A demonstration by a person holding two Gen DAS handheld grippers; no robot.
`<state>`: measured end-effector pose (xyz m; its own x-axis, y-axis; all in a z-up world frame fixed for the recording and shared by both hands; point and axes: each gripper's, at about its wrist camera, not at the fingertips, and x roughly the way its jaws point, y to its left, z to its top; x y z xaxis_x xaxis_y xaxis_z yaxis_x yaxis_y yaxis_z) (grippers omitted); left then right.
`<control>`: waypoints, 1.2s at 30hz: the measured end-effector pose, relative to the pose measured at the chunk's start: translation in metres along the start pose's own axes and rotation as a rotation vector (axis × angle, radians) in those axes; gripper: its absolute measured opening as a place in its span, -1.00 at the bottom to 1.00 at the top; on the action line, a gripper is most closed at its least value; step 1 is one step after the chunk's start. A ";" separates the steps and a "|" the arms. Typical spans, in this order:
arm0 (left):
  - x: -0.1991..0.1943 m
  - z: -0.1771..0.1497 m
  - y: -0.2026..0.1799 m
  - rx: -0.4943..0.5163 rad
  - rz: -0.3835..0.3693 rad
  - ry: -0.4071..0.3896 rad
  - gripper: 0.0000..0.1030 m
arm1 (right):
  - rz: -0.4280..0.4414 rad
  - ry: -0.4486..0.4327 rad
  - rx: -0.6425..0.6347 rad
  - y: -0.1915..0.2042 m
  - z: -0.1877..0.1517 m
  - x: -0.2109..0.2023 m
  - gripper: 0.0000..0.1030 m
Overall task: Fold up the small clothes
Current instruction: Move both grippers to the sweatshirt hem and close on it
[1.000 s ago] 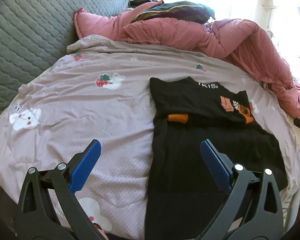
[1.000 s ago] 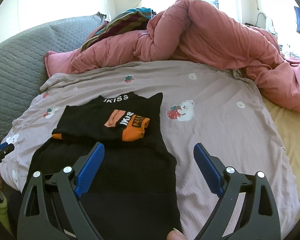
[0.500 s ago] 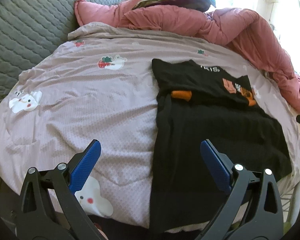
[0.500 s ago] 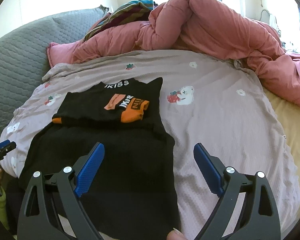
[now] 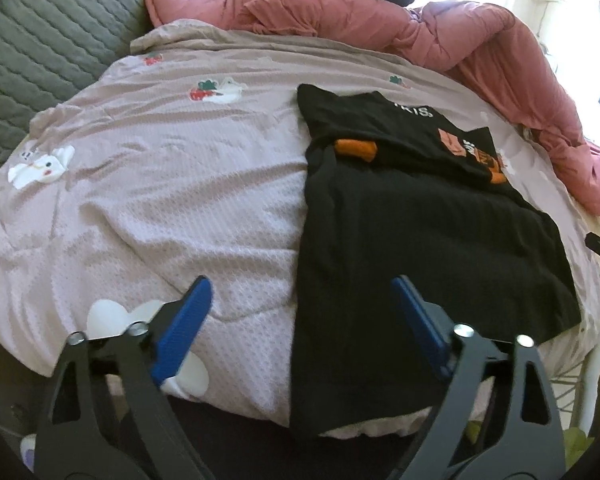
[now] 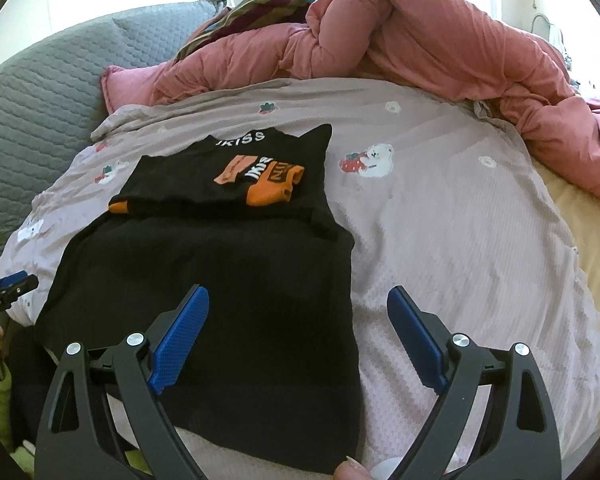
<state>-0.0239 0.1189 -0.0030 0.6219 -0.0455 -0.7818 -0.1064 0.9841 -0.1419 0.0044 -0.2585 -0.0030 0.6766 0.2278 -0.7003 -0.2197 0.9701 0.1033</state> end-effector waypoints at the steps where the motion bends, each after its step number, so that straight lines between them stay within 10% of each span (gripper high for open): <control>1: 0.001 -0.002 0.000 -0.002 -0.007 0.005 0.43 | 0.001 0.002 0.000 0.000 -0.001 0.000 0.75; 12: 0.010 -0.025 0.000 -0.033 -0.080 0.085 -0.47 | 0.027 0.008 -0.019 0.002 -0.012 -0.003 0.75; 24: 0.022 -0.032 0.002 -0.052 -0.069 0.123 -0.46 | 0.034 0.060 -0.019 -0.011 -0.039 -0.006 0.72; 36: 0.024 -0.033 0.001 -0.048 -0.067 0.117 -0.47 | 0.078 0.145 -0.009 -0.020 -0.058 0.007 -0.20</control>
<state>-0.0345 0.1127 -0.0419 0.5346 -0.1336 -0.8345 -0.1058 0.9691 -0.2230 -0.0277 -0.2815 -0.0508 0.5490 0.2868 -0.7851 -0.2741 0.9491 0.1551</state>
